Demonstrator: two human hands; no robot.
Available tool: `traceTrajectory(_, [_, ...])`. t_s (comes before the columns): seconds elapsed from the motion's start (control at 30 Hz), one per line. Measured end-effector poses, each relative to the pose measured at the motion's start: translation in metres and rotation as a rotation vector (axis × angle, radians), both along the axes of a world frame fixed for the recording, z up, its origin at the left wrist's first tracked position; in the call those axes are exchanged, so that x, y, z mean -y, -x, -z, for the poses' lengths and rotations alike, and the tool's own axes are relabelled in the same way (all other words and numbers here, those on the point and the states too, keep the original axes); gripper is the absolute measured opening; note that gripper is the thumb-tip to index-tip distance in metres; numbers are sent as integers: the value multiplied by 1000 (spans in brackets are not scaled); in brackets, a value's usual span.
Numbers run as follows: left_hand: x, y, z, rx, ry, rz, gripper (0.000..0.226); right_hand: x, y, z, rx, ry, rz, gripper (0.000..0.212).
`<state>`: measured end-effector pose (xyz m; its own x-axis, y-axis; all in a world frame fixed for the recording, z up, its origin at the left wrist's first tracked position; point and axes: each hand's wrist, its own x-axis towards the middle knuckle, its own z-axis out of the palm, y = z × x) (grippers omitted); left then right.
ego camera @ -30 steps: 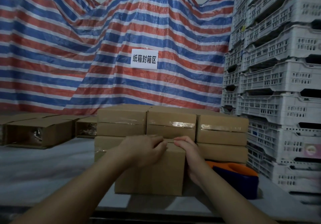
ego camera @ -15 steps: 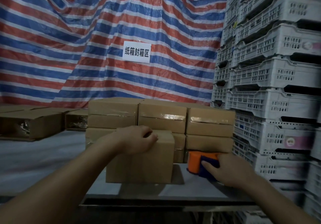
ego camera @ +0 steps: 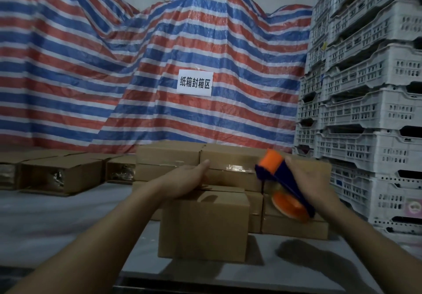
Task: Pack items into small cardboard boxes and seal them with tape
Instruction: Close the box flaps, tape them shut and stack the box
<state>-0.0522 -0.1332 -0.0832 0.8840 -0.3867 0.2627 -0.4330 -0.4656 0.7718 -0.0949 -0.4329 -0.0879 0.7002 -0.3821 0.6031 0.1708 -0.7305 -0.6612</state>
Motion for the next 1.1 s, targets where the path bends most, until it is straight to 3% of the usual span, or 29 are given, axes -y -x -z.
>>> traceTrajectory(0.2, [0, -3, 0, -102, 285, -59, 64, -64, -32, -80, -173, -286, -420, 67])
traceTrajectory(0.3, [-1, -4, -4, -232, 444, -43, 69, -92, -50, -81, -305, -142, -530, 58])
traceTrajectory(0.5, [-11, -6, -10, -421, 782, 13, 65, -108, -66, -80, -388, 30, -526, 65])
traceTrajectory(0.93, [-13, -1, -19, -498, 813, -29, 13, -112, -67, -81, -397, 70, -522, 60])
traceTrajectory(1.1, [-13, -5, -13, -473, 772, -47, 23, -115, -65, -91, -475, 128, -505, 52])
